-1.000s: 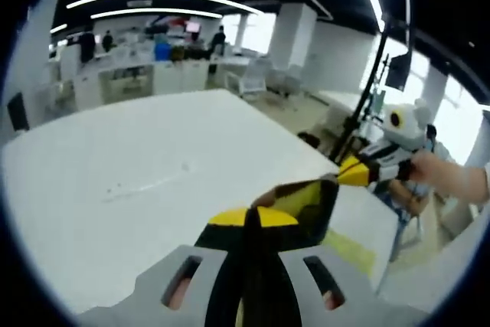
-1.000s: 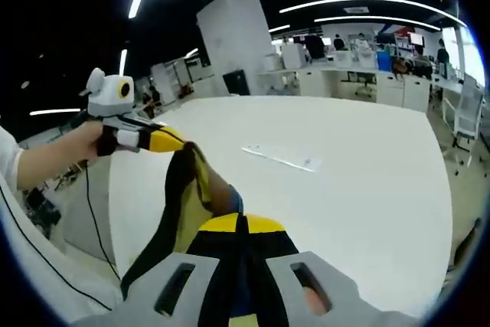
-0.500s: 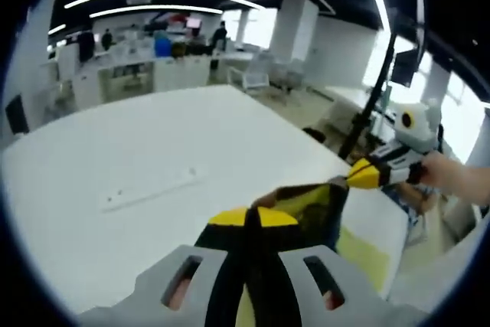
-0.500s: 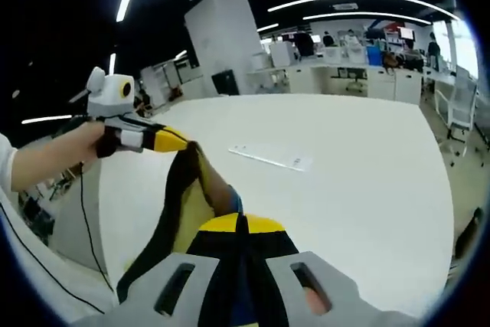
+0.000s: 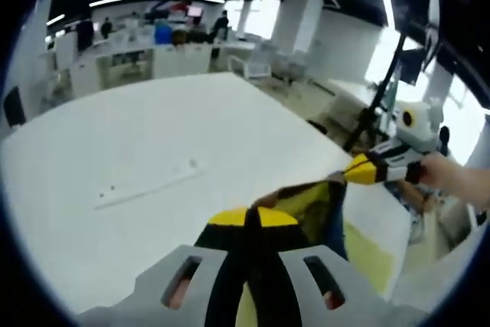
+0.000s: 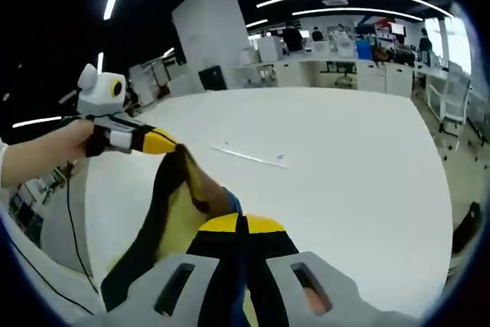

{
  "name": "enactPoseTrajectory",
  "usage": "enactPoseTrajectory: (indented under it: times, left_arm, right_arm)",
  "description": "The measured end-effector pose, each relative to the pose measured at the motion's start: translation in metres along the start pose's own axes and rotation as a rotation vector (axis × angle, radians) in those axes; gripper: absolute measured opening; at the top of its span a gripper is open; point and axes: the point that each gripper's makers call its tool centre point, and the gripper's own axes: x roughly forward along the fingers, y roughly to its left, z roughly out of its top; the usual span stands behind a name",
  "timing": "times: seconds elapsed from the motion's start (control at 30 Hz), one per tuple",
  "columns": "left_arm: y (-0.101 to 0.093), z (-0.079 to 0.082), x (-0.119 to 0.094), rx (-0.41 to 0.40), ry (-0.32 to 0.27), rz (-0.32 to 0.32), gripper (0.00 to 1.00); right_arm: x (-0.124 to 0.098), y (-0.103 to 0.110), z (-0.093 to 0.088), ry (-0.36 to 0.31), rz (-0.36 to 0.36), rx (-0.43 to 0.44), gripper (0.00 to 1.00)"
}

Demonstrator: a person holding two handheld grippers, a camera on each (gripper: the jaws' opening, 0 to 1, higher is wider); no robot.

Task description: Fold the garment on the visible template until the final outline fits inside the template.

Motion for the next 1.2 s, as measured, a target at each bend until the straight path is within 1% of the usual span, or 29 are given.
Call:
enactPoseTrajectory:
  times: [0.47,0.7,1.2]
  left_arm:
    - [0.018,-0.012,0.014,-0.024,0.039,-0.003,0.00]
    - [0.026,-0.017,0.023,-0.041,0.062,-0.006,0.00]
    - [0.044,-0.031,0.043,-0.104,0.100,-0.017,0.00]
  right_arm:
    - [0.025,-0.016,0.003,0.041,-0.007,0.023,0.01]
    - [0.037,-0.022,-0.001,0.061,-0.008,0.045,0.01]
    - [0.059,-0.035,-0.011,0.095,-0.023,0.074,0.01]
